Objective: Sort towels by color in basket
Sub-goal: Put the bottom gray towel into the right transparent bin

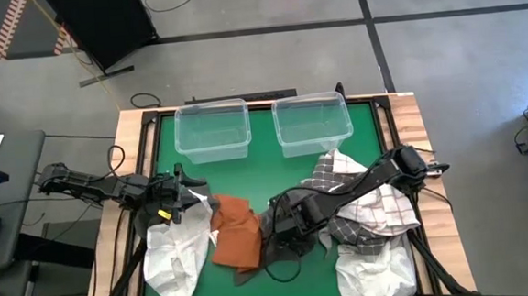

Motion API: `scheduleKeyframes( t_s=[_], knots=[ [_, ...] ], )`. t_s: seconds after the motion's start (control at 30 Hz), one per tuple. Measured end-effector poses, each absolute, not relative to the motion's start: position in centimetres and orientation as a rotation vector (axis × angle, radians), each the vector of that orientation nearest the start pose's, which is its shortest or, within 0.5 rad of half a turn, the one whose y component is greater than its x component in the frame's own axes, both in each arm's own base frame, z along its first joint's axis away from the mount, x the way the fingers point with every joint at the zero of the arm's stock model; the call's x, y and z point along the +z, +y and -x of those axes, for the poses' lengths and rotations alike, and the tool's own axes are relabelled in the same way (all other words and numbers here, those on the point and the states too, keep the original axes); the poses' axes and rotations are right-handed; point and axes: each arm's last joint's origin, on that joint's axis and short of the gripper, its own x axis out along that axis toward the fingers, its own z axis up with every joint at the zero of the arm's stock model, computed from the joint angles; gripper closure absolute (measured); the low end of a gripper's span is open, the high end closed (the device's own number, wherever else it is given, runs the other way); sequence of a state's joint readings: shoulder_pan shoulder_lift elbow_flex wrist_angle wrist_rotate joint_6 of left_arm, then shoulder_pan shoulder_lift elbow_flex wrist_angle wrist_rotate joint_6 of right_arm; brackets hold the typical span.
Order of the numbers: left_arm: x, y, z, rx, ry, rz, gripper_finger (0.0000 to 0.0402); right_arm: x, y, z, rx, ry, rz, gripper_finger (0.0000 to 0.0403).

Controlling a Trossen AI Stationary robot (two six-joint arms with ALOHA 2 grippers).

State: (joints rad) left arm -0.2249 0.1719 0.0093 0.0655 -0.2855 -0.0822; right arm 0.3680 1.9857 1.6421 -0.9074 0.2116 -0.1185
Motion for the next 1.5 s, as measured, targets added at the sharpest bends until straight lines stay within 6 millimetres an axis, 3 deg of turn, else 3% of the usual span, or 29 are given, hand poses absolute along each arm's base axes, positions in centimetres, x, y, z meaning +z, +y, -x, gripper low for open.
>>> scheduleKeyframes(
  t_s=[0.17, 0.5, 0.8, 0.97, 1.13, 1.5],
  knots=[
    [15.9, -1.6, -10.6, 0.065, 0.092, 0.058, 0.0187, 24.8, 13.9, -36.9, 0.110, 1.177, 0.565, 0.0336],
    [15.9, -1.6, -10.6, 0.064, 0.092, 0.058, 0.0187, 34.7, 12.5, -31.9, 0.010, 0.867, 0.520, 0.0336],
    [15.9, -1.6, -10.6, 0.064, 0.091, 0.058, 0.0187, 40.4, 11.2, -27.9, -0.312, 0.623, 0.625, 0.0336],
    [15.9, -1.6, -10.6, 0.065, 0.092, 0.057, 0.0187, 41.7, 9.6, -27.1, -0.582, 0.586, 0.713, 0.0336],
    [15.9, -1.6, -10.6, 0.065, 0.091, 0.058, 0.0187, 42.3, 6.8, -26.7, -0.740, 0.616, 0.710, 0.0336],
    [15.9, -1.6, -10.6, 0.065, 0.092, 0.058, 0.0187, 40.8, -0.6, -25.7, -1.011, 0.840, 0.622, 0.0336]
  ],
)
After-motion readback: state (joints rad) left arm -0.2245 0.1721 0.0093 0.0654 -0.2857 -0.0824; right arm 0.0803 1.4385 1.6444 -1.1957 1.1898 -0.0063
